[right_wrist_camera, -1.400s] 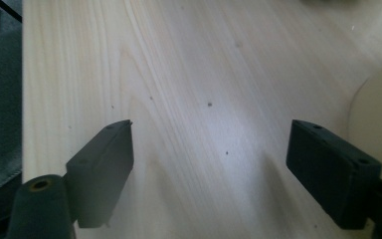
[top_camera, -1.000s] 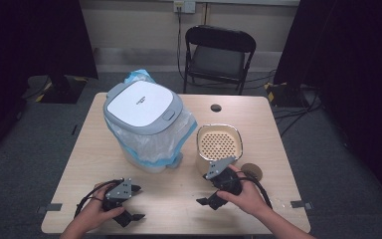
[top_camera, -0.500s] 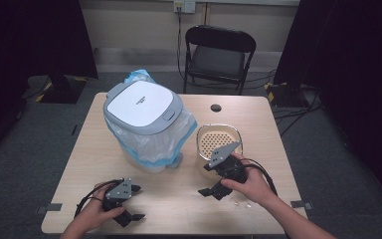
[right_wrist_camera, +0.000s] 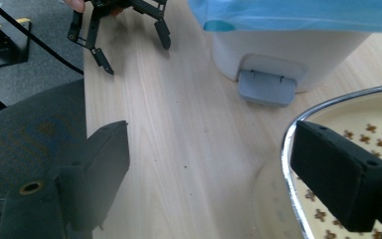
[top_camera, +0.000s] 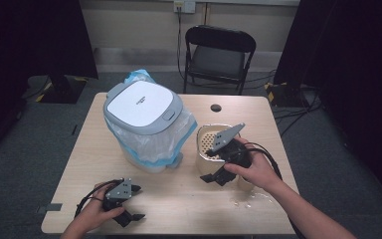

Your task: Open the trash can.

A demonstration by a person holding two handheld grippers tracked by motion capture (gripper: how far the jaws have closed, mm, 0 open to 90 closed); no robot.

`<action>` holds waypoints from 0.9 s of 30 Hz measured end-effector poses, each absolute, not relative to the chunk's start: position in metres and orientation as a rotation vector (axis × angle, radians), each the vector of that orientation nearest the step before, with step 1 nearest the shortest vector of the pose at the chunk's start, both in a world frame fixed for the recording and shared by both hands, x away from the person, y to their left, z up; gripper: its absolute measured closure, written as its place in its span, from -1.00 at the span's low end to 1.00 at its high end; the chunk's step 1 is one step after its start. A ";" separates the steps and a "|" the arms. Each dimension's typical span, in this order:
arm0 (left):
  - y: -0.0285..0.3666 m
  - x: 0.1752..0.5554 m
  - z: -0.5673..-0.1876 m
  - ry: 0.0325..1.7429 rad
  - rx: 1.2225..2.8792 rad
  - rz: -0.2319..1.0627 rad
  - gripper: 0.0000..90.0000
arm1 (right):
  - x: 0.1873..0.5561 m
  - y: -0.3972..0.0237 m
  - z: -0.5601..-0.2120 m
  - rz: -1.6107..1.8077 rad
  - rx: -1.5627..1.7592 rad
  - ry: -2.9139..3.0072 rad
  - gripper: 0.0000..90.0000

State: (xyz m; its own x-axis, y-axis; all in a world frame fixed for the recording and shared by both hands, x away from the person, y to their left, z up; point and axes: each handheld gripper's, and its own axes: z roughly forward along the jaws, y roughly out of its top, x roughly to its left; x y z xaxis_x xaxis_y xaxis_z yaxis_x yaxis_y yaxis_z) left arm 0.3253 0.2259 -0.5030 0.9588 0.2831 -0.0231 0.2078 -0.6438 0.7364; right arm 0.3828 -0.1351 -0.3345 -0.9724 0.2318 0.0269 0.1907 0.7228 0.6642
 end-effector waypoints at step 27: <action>0.226 0.326 -0.502 0.338 2.301 0.126 -0.87 | 0.418 -0.121 -0.289 1.100 0.363 2.851 -0.66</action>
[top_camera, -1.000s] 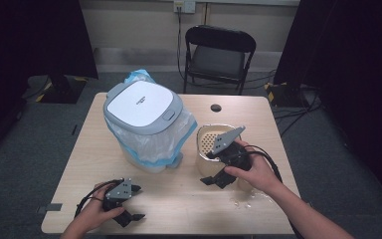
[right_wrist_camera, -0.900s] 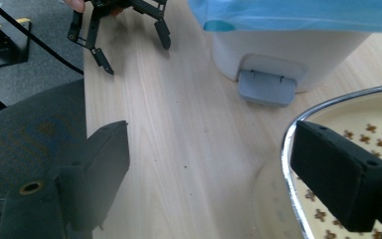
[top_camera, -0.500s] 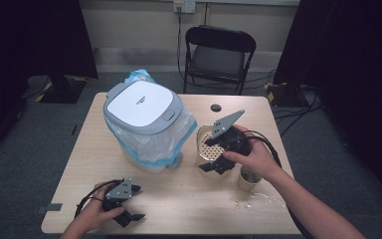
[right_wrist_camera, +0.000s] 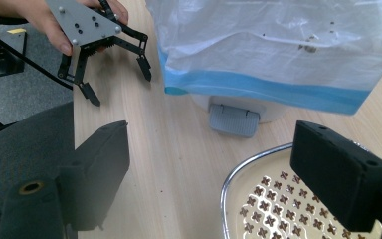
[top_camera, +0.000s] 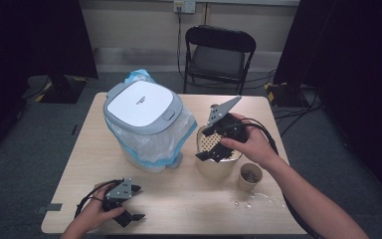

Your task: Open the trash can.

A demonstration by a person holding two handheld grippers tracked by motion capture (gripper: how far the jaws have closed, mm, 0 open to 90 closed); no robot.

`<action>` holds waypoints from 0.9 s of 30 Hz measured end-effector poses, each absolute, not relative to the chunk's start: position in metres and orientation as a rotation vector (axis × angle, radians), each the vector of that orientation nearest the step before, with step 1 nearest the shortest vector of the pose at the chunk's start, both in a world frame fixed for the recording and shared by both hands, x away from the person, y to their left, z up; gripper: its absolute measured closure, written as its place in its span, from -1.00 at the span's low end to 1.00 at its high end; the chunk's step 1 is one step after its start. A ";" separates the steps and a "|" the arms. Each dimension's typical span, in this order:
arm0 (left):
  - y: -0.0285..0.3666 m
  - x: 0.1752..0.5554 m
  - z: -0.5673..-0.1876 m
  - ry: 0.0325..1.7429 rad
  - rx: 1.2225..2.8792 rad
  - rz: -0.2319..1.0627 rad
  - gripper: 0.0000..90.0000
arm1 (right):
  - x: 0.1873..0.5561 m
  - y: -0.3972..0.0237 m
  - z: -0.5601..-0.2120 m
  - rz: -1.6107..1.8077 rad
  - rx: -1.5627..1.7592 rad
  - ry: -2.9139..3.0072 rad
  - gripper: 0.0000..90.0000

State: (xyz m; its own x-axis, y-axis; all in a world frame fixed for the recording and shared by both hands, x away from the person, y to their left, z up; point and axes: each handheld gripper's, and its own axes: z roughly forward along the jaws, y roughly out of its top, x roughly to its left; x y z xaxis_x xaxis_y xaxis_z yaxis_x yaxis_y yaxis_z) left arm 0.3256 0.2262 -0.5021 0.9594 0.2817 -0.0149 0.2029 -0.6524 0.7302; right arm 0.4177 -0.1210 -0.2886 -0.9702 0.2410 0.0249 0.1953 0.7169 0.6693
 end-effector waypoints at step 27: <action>0.225 0.325 -0.502 0.340 2.303 0.127 -0.90 | 0.443 -0.107 -0.274 1.103 0.383 2.830 -0.66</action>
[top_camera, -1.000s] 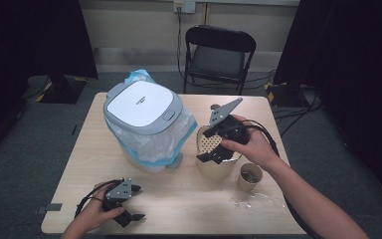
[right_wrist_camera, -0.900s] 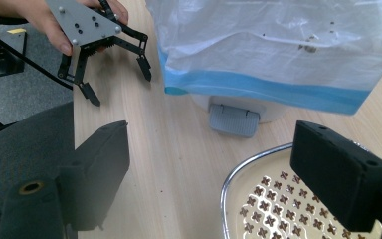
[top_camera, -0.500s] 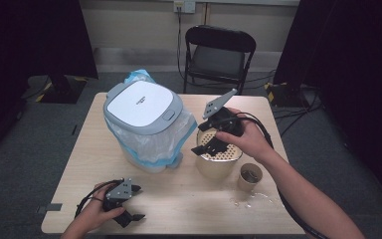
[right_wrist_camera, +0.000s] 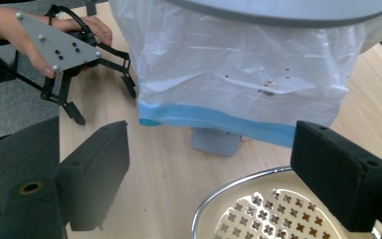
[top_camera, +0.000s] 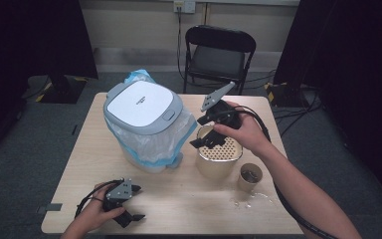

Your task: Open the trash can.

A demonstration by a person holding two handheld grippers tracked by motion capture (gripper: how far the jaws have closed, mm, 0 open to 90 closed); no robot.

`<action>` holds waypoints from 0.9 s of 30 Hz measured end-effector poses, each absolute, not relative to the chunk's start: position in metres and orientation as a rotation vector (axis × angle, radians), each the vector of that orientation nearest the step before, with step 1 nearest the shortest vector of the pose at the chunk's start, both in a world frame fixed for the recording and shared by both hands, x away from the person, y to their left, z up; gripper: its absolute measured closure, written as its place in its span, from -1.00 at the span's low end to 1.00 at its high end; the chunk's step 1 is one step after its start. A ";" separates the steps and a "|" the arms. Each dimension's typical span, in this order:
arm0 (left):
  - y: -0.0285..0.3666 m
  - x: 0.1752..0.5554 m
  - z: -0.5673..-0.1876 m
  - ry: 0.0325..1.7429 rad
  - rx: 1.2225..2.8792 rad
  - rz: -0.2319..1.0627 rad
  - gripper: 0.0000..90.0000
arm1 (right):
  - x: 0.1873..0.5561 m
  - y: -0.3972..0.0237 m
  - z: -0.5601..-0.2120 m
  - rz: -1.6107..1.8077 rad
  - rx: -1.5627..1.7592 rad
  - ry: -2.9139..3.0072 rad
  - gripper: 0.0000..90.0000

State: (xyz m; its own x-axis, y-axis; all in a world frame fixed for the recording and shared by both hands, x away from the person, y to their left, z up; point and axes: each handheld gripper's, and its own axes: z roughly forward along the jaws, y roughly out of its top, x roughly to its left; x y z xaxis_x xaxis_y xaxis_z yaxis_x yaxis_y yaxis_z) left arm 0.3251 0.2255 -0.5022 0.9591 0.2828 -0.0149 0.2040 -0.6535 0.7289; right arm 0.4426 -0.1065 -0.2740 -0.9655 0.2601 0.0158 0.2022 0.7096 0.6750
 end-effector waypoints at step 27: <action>0.226 0.325 -0.502 0.339 2.304 0.127 -0.90 | 0.451 -0.078 -0.257 1.072 0.301 2.830 -0.66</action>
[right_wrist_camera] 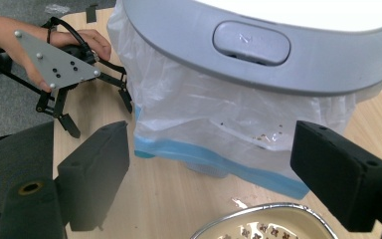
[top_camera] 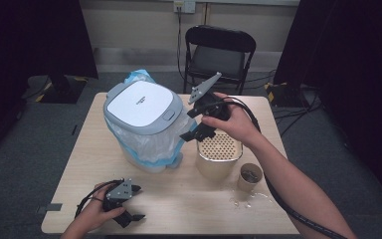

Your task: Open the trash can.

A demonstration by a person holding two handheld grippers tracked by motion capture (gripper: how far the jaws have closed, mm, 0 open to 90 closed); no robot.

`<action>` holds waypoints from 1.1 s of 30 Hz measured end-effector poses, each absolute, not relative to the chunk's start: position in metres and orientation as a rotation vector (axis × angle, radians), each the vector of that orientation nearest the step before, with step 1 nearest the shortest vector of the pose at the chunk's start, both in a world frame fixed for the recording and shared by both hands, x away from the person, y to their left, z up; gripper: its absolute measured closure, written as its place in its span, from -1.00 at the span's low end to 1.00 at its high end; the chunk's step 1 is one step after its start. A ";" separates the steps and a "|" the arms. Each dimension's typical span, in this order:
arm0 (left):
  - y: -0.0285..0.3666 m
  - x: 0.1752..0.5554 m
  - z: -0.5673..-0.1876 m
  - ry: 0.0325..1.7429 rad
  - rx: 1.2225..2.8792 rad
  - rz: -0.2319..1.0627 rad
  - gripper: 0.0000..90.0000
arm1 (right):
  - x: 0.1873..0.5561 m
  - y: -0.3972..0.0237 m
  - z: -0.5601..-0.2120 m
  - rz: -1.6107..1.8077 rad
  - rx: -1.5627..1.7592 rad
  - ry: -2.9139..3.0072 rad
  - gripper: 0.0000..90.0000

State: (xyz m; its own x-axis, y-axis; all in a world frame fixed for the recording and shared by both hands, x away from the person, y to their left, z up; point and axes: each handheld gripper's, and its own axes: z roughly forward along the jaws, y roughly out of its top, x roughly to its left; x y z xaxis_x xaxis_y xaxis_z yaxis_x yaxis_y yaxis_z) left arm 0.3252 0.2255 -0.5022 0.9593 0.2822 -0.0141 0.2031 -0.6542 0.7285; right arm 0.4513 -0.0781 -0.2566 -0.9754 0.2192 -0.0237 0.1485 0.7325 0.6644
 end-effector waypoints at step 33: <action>0.225 0.325 -0.502 0.337 2.305 0.123 -0.90 | 0.458 -0.036 -0.249 1.113 0.234 2.837 -0.66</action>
